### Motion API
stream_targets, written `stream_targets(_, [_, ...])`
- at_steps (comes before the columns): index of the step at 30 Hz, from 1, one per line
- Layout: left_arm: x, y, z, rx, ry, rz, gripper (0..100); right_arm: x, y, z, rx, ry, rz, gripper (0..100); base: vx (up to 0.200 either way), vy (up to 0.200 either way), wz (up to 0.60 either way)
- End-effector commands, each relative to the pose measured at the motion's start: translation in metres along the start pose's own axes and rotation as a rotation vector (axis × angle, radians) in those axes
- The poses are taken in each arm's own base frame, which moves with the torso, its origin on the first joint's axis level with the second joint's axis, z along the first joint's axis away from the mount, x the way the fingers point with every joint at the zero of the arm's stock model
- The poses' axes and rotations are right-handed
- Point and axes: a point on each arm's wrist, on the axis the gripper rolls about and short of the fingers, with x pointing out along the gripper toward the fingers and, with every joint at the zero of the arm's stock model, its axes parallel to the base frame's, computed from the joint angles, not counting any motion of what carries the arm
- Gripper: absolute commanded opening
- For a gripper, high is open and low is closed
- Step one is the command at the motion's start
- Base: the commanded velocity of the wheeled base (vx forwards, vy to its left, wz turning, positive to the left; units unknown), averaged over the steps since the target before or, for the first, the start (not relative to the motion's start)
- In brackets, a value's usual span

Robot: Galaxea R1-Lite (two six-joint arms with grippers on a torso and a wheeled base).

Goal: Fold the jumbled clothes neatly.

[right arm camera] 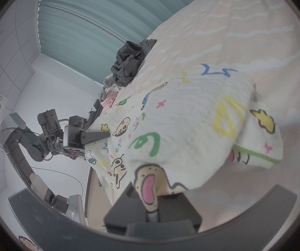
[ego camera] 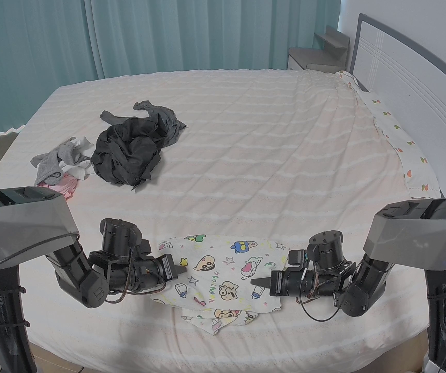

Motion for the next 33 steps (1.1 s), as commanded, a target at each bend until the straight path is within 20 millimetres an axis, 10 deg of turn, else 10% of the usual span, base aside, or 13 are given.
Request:
stream_targets(1, [-0.002, 0.0, 0.002, 0.001, -0.01, -0.002, 0, 0.001, 0.002, 0.001, -0.005, -0.003, 0.006, 0, 0.0, 0.2, 0.0])
stream_targets(33, [-0.006, 0.007, 0.007, -0.014, -0.045, 0.039, 0, 0.011, 0.021, 0.002, -0.047, -0.021, 0.036, 0, 0.0, 0.2, 0.0])
